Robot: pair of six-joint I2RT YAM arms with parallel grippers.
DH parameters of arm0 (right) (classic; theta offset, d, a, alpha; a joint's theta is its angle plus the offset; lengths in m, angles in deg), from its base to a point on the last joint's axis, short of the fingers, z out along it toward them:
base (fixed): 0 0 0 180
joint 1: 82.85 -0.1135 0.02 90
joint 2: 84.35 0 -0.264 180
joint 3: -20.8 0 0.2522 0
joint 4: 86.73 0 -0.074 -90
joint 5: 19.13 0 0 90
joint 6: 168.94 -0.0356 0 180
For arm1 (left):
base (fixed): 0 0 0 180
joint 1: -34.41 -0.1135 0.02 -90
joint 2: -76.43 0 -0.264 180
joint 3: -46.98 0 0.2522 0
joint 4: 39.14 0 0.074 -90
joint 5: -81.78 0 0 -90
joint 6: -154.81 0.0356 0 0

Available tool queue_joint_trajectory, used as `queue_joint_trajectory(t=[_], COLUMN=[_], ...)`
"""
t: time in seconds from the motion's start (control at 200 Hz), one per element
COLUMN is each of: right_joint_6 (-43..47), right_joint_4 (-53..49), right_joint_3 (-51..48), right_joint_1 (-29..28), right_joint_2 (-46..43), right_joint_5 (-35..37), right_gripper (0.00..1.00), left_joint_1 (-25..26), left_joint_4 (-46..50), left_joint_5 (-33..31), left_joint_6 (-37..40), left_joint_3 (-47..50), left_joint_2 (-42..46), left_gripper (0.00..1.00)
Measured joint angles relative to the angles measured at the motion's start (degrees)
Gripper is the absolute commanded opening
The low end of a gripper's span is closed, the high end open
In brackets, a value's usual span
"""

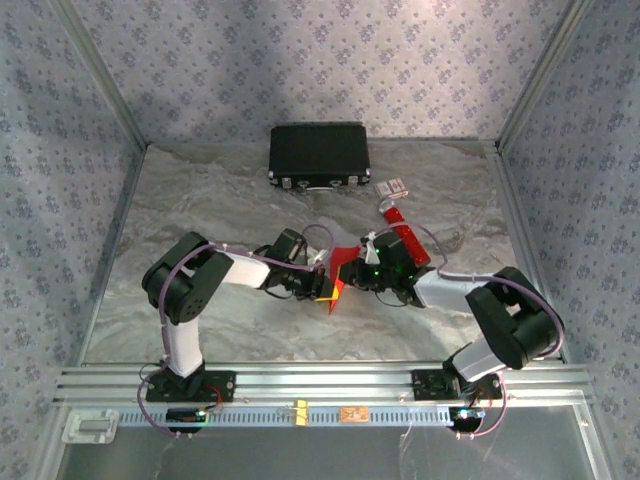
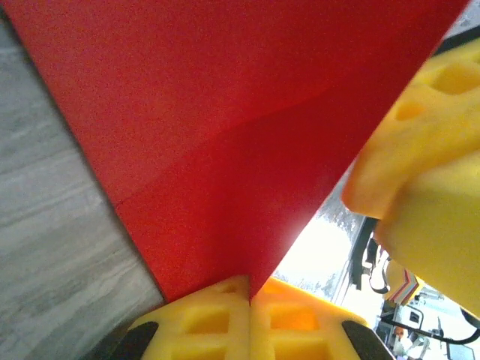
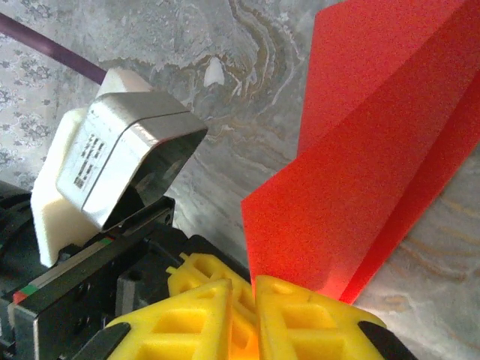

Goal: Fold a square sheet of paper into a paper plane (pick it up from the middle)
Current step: Fold the wing for the fifth time at the center of the table.

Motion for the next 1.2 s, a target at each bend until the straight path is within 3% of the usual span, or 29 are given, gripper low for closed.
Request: queue_joint_trajectory(t=[0.71,1.199], right_joint_6=[0.00,0.04], right_joint_4=[3.41,4.22], right_joint_3=[1.55,5.40], right_joint_1=[2.91,3.13], right_joint_2=[4.66,10.08], right_joint_5=[-4.70,-7.21], right_gripper=[0.17,0.17], left_joint_1=[-2.01,-2.89], left_joint_4=[-13.53,-14.97], left_joint_5=[0.48,0.81], left_joint_6=[-8.66,-10.67], left_joint_3=[7.13,8.09], left_joint_2=[0.02,0.02], left_gripper=[0.00,0.00])
